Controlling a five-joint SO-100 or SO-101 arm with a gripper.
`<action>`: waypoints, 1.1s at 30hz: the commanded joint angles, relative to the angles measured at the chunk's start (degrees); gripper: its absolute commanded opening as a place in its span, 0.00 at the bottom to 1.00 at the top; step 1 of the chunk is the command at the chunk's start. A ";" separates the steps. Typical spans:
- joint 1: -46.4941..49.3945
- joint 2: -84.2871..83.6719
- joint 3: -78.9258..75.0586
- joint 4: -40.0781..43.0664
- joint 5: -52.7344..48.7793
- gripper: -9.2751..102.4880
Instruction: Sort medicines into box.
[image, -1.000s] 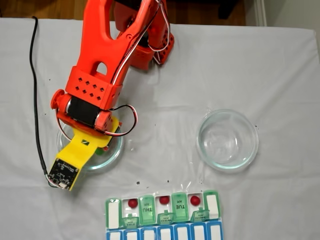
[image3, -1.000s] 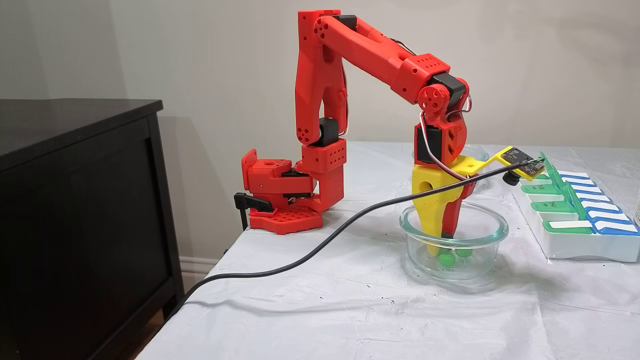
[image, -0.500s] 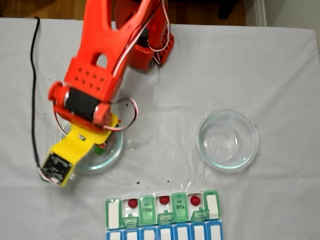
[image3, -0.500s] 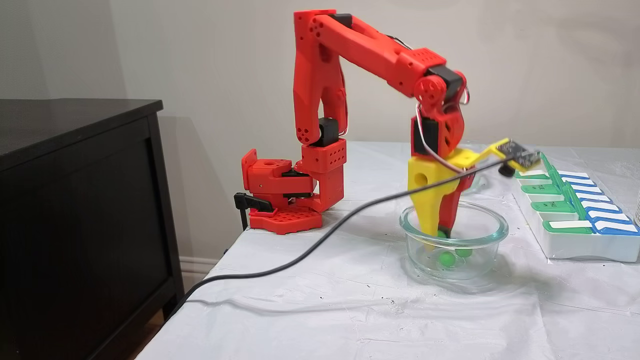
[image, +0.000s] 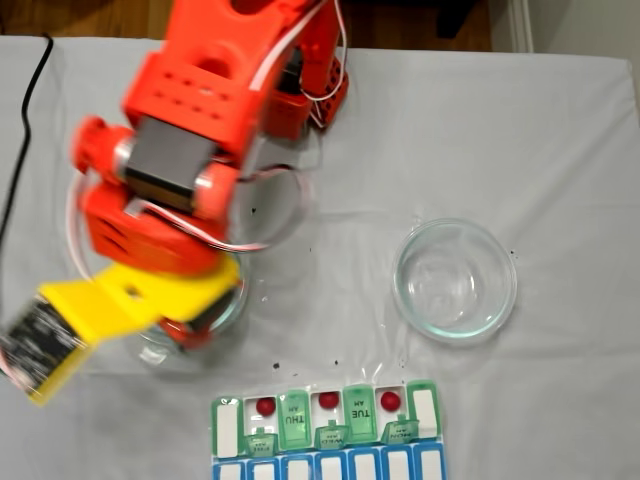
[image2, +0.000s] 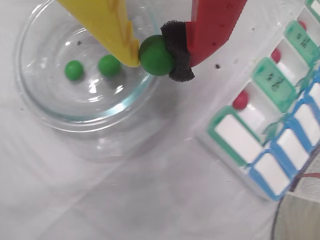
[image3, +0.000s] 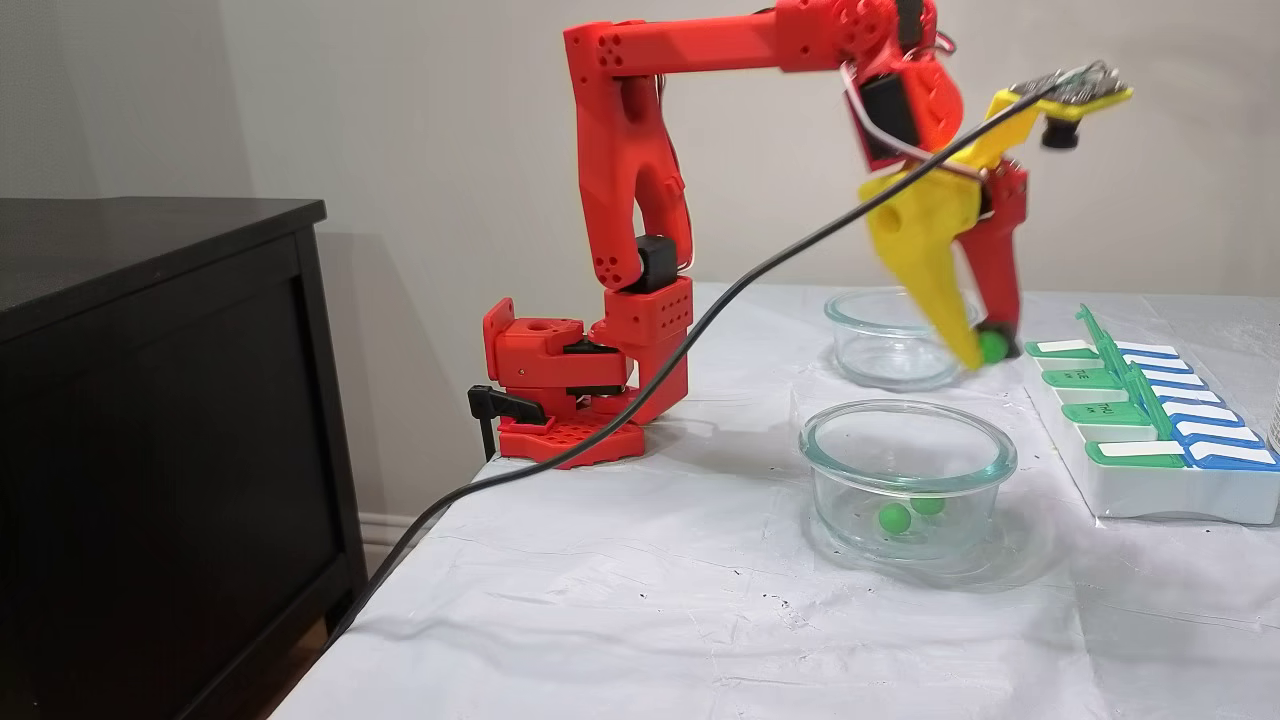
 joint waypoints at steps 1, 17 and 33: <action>-9.76 -1.05 -10.90 2.02 8.70 0.08; -27.33 -13.62 -12.48 -5.27 27.51 0.08; -29.79 -18.11 -12.83 -7.73 39.02 0.08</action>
